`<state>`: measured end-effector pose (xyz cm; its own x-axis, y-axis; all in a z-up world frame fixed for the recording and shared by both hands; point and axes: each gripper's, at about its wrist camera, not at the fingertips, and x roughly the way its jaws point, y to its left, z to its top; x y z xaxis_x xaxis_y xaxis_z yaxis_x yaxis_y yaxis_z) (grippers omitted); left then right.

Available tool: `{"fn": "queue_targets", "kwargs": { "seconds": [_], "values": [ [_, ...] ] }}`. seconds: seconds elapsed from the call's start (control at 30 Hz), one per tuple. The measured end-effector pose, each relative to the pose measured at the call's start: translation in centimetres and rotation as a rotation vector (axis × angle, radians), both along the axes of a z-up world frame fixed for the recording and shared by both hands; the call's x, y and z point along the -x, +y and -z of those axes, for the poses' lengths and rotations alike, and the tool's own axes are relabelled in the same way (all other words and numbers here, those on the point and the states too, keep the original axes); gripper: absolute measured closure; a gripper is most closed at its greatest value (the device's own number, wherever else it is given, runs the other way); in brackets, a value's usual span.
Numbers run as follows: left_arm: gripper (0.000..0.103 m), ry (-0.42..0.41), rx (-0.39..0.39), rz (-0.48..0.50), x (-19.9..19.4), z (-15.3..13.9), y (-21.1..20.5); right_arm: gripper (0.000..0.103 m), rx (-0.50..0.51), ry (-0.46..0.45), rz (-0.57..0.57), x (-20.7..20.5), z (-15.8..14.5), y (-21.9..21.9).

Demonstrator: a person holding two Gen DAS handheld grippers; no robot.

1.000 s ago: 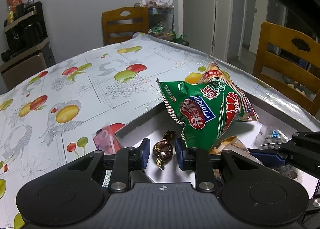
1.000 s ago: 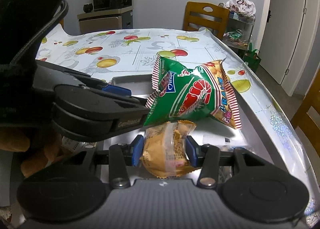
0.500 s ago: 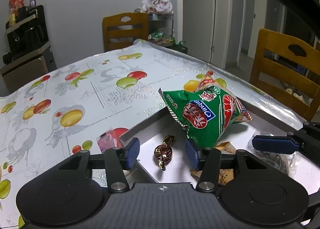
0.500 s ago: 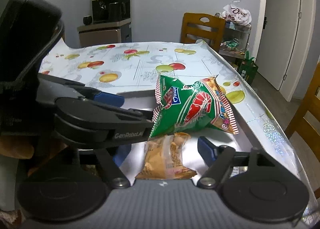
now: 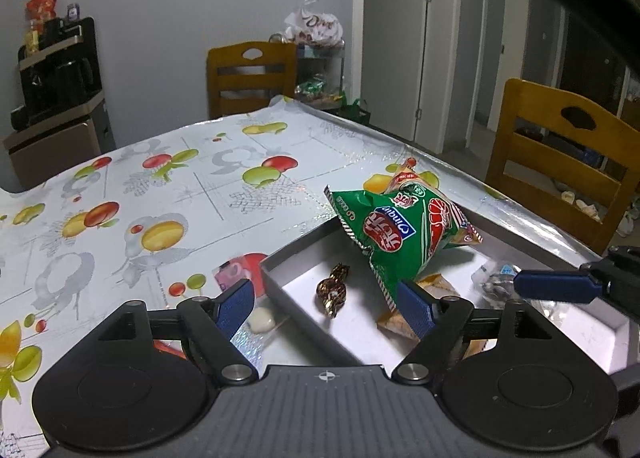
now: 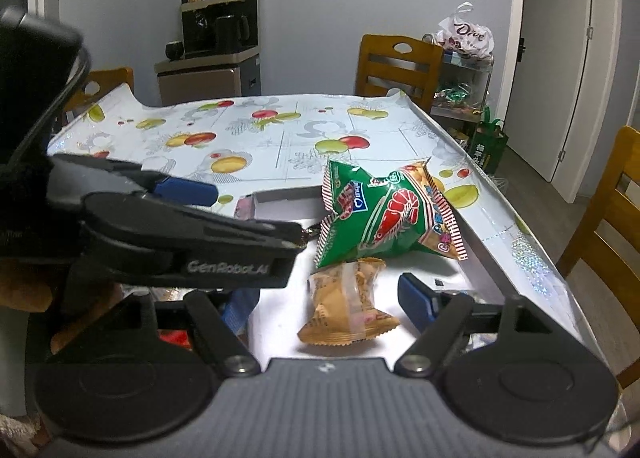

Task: Organize snacks
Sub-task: 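Move both open tools back toward the remaining snacks on the table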

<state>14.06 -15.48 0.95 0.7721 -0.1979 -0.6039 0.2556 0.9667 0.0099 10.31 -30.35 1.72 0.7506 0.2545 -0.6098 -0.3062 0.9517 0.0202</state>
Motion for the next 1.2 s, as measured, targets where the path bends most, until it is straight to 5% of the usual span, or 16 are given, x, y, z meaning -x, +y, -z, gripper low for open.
{"fn": "queue_targets", "kwargs": {
  "seconds": [0.53, 0.93, 1.2],
  "values": [
    [0.016, -0.099, 0.001, -0.112, 5.2, -1.3, 8.6, 0.024, 0.017, -0.038, -0.027, 3.7, -1.4, 2.9],
    [0.014, -0.054, 0.031, -0.165, 8.7, 2.1, 14.7, 0.024, 0.077, -0.014, -0.183, 6.5, 0.9, 6.9],
    [0.014, -0.07, 0.053, -0.181, 9.8, 3.6, 15.8, 0.024, 0.1, 0.029, -0.182, 6.3, 2.4, 8.4]
  ]
}}
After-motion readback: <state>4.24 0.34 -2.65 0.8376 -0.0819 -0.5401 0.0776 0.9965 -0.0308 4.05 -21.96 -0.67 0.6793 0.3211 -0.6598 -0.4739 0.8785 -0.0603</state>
